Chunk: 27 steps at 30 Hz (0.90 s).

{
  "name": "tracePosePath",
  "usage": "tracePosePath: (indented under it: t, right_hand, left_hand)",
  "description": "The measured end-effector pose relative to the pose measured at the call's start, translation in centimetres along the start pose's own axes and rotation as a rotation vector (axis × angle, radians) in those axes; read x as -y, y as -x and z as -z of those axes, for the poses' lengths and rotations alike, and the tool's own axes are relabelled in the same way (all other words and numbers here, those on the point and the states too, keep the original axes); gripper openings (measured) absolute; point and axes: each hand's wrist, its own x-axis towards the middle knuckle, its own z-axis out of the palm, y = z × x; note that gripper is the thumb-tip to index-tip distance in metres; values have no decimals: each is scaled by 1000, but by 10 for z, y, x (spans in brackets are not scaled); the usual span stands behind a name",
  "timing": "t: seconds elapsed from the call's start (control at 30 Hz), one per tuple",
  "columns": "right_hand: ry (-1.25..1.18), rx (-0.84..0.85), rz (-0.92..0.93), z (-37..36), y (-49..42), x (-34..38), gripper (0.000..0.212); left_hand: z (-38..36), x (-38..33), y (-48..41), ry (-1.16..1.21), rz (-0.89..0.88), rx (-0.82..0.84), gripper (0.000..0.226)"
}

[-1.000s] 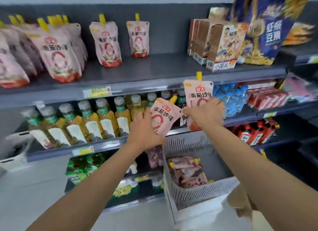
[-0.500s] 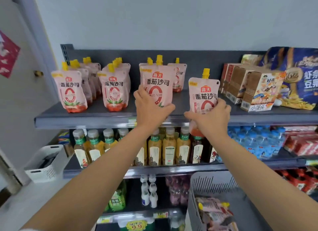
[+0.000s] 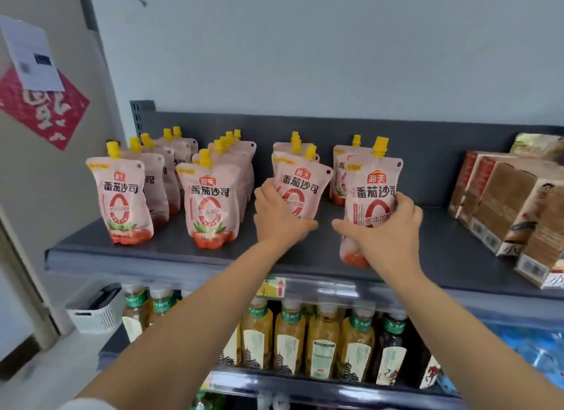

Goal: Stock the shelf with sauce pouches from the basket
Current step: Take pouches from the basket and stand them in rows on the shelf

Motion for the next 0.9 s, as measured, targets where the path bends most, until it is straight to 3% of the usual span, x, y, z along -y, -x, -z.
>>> tracePosePath:
  t: [0.2,0.67,0.9]
  right_hand:
    - [2,9,-6,-19,-16,-14,106]
    - [64,-62,-30,-58,-25,-28,110]
    - [119,-13,14,-59,-21,-25,116]
  left_hand:
    - [-23,9,-26,21,169,15,107]
    - [-45,15,-42,52,206,-45,111]
    - [-32,15,-39,-30,243,91,113]
